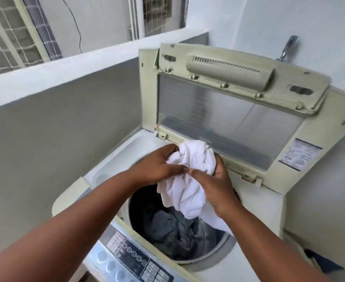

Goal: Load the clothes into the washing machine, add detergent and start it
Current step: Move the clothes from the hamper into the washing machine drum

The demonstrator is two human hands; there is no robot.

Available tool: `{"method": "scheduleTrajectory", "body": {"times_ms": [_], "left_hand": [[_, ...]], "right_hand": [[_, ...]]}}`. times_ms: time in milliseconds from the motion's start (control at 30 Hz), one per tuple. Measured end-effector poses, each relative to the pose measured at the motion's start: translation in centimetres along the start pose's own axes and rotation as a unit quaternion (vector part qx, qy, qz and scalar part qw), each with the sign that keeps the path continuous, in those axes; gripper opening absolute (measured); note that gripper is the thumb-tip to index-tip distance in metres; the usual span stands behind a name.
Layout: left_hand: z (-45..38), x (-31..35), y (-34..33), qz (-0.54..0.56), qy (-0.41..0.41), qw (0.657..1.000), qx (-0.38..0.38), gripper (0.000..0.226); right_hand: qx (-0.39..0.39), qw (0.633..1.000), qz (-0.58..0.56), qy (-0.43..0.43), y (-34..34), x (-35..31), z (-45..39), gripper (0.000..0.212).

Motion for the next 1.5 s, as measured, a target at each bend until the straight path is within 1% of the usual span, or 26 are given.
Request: {"method": "scheduleTrajectory", "body": {"times_ms": [67,133,167,233,300,367,433,467,500,533,600,633,667,700,767,867,933,1067,1167,1233,1300,1367,1500], "left_hand": [[-1.2,-3.9,-0.2,-0.031,0.021,0.999,-0.001,0.039],[-2.4,-7.8,-1.2,-0.074,0.063,0.995,-0.018,0.038],[-3.1,-10.0,-1.8,-0.105,0.091,0.99,-0.026,0.041],[-4.4,-14.2,-3.4,-0.186,0.137,0.971,-0.061,0.047],[-5.4,-17.5,-5.4,-0.254,0.171,0.944,-0.12,0.042],[-6.1,-19.7,-7.4,-0.293,0.193,0.919,-0.178,0.032],[-6.5,-21.1,-8.8,-0.323,0.198,0.902,-0.207,0.031],[-6.6,-21.9,-9.2,-0.333,0.203,0.896,-0.214,0.033],[-6.4,-22.9,-9.6,-0.336,0.216,0.889,-0.222,0.037],[-6.0,-23.9,-10.0,-0.34,0.238,0.88,-0.232,0.049],[-4.6,-25.4,-10.0,-0.36,0.295,0.848,-0.252,0.087],[-3.9,-25.7,-9.9,-0.376,0.319,0.829,-0.263,0.101],[-3.4,-25.7,-9.8,-0.387,0.336,0.814,-0.273,0.108],[-2.9,-25.5,-9.8,-0.391,0.344,0.804,-0.287,0.111],[-2.5,-24.6,-10.1,-0.394,0.347,0.792,-0.312,0.112],[-2.3,-22.0,-10.9,-0.413,0.322,0.793,-0.311,0.111],[-2.7,-19.2,-11.8,-0.433,0.273,0.801,-0.311,0.108],[-4.1,-9.4,-14.2,-0.454,0.109,0.836,-0.287,0.103],[-4.1,-1.6,-16.3,-0.455,-0.009,0.85,-0.263,0.105],[-3.7,3.1,-18.2,-0.449,-0.066,0.858,-0.238,0.109],[-3.3,7.0,-20.2,-0.435,-0.104,0.867,-0.22,0.112],[-2.9,10.4,-22.6,-0.43,-0.127,0.868,-0.215,0.113],[-2.8,14.1,-29.3,-0.441,-0.141,0.854,-0.238,0.112]], "right_hand": [[-0.015,0.998,0.052,-0.02,-1.9,3.3,-1.9,0.044],[-0.037,0.992,0.11,-0.042,-3.5,7.2,-3.8,0.053],[-0.054,0.987,0.138,-0.06,-4.3,9.4,-4.6,0.058],[-0.092,0.97,0.203,-0.095,-5.5,13.5,-6.2,0.06],[-0.122,0.953,0.251,-0.122,-6.0,17.0,-7.4,0.053],[-0.13,0.941,0.272,-0.156,-5.6,20.1,-8.5,0.037],[-0.129,0.923,0.319,-0.169,-4.7,22.0,-9.3,0.02],[-0.129,0.912,0.35,-0.169,-4.1,22.6,-9.5,0.019],[-0.131,0.902,0.378,-0.164,-3.5,23.0,-9.6,0.023],[-0.134,0.888,0.41,-0.157,-2.9,23.1,-9.6,0.03],[-0.135,0.846,0.497,-0.135,-1.5,23.0,-9.7,0.048],[-0.129,0.827,0.533,-0.124,-0.8,22.5,-9.6,0.052],[-0.125,0.816,0.551,-0.119,-0.1,22.2,-9.6,0.051],[-0.12,0.813,0.56,-0.107,0.4,21.7,-9.5,0.047],[-0.121,0.815,0.558,-0.099,1.5,20.6,-9.1,0.038],[-0.113,0.835,0.531,-0.092,3.2,17.7,-7.4,0.027],[-0.091,0.842,0.527,-0.073,4.6,15.1,-5.9,0.022],[-0.067,0.837,0.54,-0.062,8.6,10.0,-1.6,0.035],[-0.026,0.832,0.553,-0.037,12.8,5.8,1.9,0.031],[-0.003,0.829,0.558,-0.033,16.2,3.3,4.4,0.03],[0.014,0.825,0.564,-0.036,19.8,1.5,6.4,0.03],[0.028,0.821,0.568,-0.047,24.0,0.6,8.1,0.031],[0.035,0.822,0.562,-0.085,32.2,1.1,10.3,0.031]]}}
Point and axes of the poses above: each hand's wrist, its own z-axis away from the middle knuckle, its own y-axis out of the back of the hand, x = y × z, the point moved 9 cm from there along -z, towards the middle knuckle
